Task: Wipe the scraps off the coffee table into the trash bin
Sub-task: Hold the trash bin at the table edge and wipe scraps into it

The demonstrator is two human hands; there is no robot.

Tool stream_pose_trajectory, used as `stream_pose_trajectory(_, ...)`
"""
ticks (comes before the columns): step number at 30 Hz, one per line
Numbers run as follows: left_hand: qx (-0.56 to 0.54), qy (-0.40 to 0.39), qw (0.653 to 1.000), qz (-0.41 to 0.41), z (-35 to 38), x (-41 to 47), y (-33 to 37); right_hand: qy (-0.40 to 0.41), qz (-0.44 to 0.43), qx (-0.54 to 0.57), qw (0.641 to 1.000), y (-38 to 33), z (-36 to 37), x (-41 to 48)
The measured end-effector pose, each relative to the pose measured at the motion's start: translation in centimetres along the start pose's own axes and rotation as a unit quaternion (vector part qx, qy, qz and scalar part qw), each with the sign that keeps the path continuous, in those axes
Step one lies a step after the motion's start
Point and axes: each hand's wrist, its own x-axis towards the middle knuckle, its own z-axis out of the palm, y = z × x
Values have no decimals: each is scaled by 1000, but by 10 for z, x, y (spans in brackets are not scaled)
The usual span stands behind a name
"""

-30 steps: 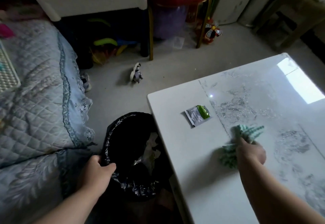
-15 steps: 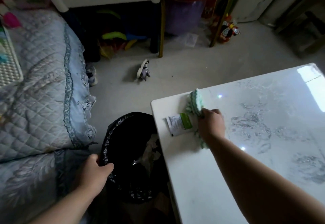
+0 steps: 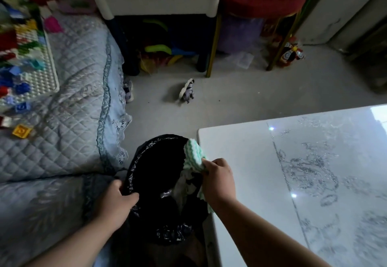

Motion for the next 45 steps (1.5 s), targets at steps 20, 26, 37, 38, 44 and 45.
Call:
stream_pose_trajectory(20,-69,113,989,-58,-21,36,27,42,91,195,976,-13,-56,27)
stream_pose_trajectory(26,-127,122,984,-37,-24,71,69,123,149,183,964,6,-104,45)
stream_pose_trajectory(37,-62,-9,997,35,-18,141,220,228,261,211,914,10,-167,83)
stream_pose_trajectory(38,-43,-11,997,59,-11,142,236,234,268,208,911,9,-171,85)
stream_pose_trajectory(44,61,-118,980,147,27,175,349,299,344,215,864,-4,-178,123)
stream_pose_trajectory(45,73,-130,976,159,33,175,363,311,350,219,856,-5,-181,126)
